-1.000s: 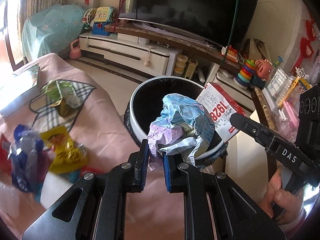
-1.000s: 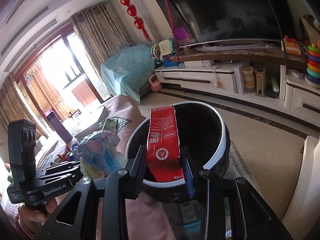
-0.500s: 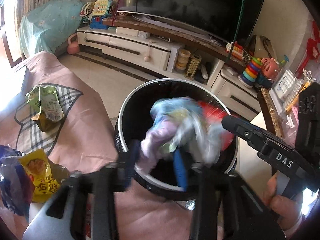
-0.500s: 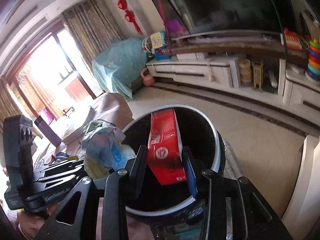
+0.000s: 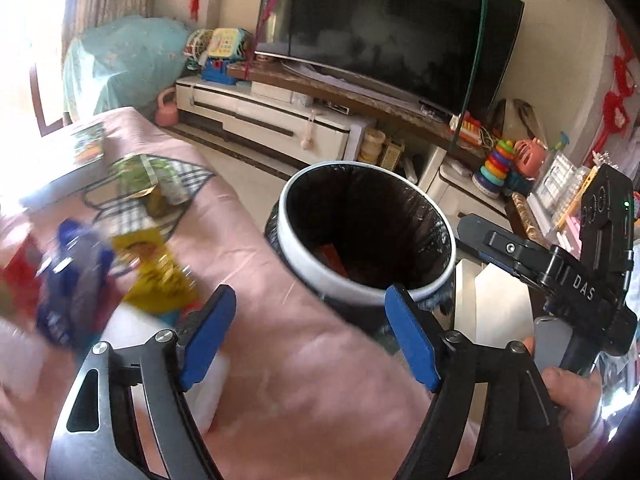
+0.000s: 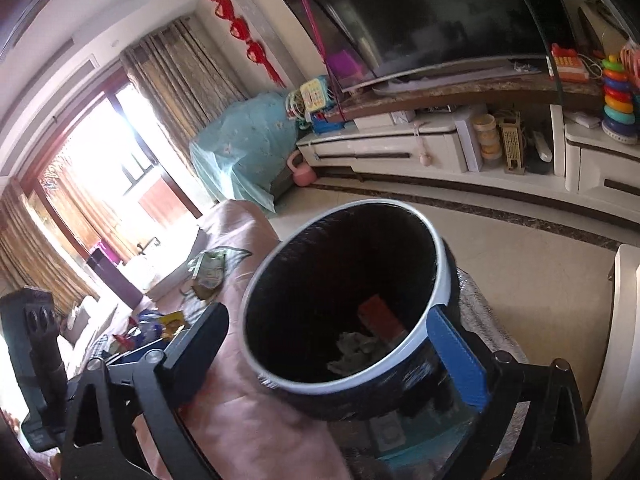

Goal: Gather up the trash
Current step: 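Grasp the white mesh fruit net with the left tool while the right tool grasps the white foam block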

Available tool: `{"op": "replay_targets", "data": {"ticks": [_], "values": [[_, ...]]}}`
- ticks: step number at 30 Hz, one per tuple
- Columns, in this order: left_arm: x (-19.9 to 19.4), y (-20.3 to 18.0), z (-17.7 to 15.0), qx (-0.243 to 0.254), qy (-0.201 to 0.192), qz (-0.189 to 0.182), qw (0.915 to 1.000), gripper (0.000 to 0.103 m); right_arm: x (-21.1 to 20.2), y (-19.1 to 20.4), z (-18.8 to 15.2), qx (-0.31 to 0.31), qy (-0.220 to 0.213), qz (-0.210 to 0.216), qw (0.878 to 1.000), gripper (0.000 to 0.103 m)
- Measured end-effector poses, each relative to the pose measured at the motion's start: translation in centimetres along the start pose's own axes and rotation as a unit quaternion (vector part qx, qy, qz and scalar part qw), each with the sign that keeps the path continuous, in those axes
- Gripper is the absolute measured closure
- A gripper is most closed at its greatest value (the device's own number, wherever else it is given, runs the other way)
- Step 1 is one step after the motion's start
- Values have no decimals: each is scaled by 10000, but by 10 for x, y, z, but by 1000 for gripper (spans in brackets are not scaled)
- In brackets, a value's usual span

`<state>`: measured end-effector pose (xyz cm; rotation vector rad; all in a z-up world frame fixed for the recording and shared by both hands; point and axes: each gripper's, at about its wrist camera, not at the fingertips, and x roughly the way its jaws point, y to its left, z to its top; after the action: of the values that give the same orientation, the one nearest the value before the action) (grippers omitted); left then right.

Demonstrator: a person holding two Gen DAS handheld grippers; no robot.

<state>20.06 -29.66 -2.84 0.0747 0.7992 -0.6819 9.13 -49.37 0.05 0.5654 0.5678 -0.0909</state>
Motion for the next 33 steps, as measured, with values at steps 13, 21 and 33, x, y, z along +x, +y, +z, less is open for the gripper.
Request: {"op": "replay_targets", "data": {"ticks": [13,21,33], "values": [[-77,64,-62,-577,-319,557,9963,23,-11,81,-56,-675,231,431,9965,1],[-104,105,-98,-983,-426,958,9896,22,-3,116,-83,-993,318,619,9926,1],[-119,148,-117,-1369,-471,1233,9818,22,12,147,-107,-1443,560,681,9856,1]]}}
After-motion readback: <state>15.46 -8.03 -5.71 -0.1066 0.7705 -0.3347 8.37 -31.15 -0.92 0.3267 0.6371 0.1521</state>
